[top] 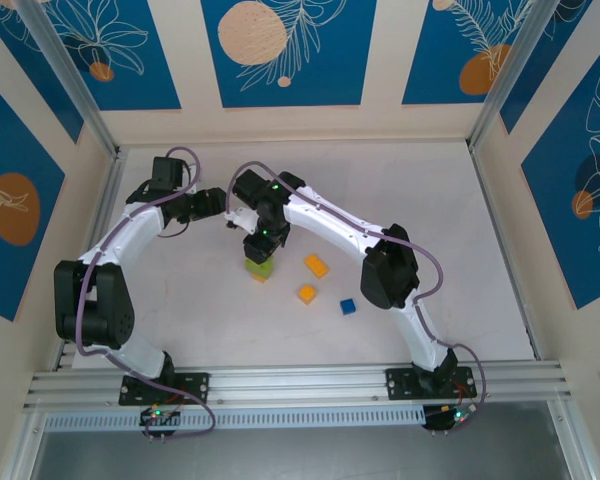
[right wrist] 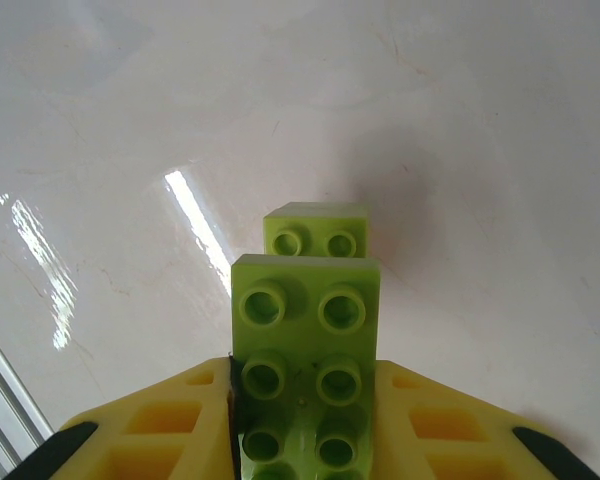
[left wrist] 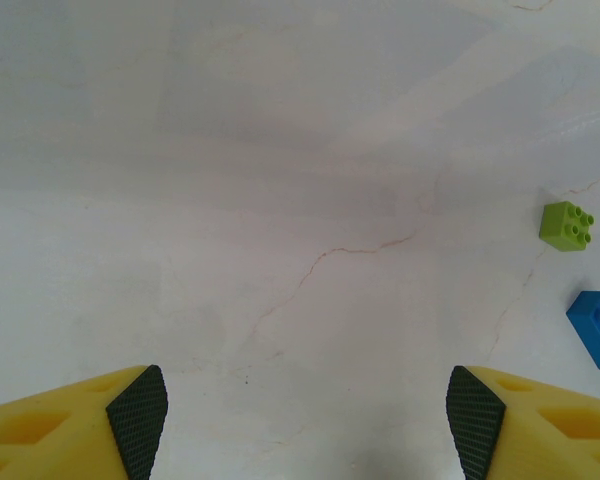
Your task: Assemble a carrot with lego
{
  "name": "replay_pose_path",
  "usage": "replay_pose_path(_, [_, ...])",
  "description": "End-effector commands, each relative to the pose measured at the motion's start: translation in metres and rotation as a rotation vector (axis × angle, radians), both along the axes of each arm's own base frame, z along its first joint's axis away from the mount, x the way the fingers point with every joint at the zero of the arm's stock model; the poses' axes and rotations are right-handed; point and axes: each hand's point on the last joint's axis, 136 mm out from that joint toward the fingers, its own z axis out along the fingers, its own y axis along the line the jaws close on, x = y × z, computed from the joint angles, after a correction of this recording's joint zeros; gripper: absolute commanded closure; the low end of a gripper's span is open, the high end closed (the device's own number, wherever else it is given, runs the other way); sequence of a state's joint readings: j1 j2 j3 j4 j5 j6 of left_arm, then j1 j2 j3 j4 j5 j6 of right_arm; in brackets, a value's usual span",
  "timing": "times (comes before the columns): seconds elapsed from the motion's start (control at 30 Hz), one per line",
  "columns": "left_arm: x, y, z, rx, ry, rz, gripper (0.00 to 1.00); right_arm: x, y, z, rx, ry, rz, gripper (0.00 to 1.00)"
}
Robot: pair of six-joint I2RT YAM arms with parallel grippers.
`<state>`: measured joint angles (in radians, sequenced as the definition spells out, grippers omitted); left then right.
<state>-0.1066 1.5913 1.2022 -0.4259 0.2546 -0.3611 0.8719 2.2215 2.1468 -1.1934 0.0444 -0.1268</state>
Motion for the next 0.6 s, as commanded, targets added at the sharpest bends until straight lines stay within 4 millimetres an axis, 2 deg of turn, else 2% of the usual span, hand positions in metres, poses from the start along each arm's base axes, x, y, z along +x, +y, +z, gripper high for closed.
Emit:
replay_pose_path(0.0, [0.002, 0.005, 0.008, -0.018, -0.025, 0.011, 0.23, -0.003, 0.005, 0.004, 0.028, 0.031, 0.006, 0.69])
replay_pose_path(0.57, [0.004, 0.006, 0.008, -0.024, -0.027, 0.012, 0.23, -0.004, 0.004, -0.015, 0.0, 0.057, 0.012, 0.69])
